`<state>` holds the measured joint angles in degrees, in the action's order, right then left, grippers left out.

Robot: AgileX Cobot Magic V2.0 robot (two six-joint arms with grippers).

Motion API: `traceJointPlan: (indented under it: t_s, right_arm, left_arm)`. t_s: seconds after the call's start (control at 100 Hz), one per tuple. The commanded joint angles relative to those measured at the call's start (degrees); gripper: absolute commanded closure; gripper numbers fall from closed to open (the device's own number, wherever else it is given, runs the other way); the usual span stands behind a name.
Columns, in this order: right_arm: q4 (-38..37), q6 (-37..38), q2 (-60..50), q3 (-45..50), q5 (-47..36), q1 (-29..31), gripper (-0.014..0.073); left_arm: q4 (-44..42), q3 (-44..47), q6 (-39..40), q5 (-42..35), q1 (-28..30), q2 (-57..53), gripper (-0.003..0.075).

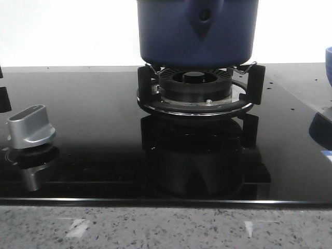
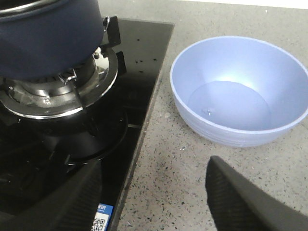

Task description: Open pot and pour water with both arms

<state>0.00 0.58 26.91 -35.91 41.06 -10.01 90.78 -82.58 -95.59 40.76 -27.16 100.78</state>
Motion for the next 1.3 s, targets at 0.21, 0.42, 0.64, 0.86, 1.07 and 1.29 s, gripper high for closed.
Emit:
traceJointPlan:
  t_s: [0.21,0.42,0.64,0.86,1.07,1.29]
  right_arm:
    - [-5.92,8.07,3.96,-5.86,-2.46,0.13,0.0202]
    - [-9.62,11.13,12.19,-13.49,1.06,0.13,0.0202]
    - [-12.61,12.81,22.29,-20.94,2.41,4.05,0.0202]
    - [-12.61,11.67,32.47,-26.49,4.63,13.78,0.0202]
    - [-9.61,9.71,41.52,-29.89,6.66,20.49,0.0202]
    - [-8.85,9.35,48.82,-29.94,6.28,23.14,0.0202]
  left_arm:
    - [3.49,-4.34,-0.32,3.10,5.59,-9.29,0.0508]
    - [2.97,-4.80,-0.02,3.87,11.65,-13.65,0.0508]
    - [1.36,-4.80,3.35,6.56,17.72,-16.73,0.0478]
    - [0.79,-4.80,5.70,10.10,21.32,-17.77,0.0400]
    - [0.79,-4.80,5.80,10.36,21.33,-17.77,0.0400]
    - [0.32,-4.80,5.80,10.36,21.33,-17.77,0.0400]
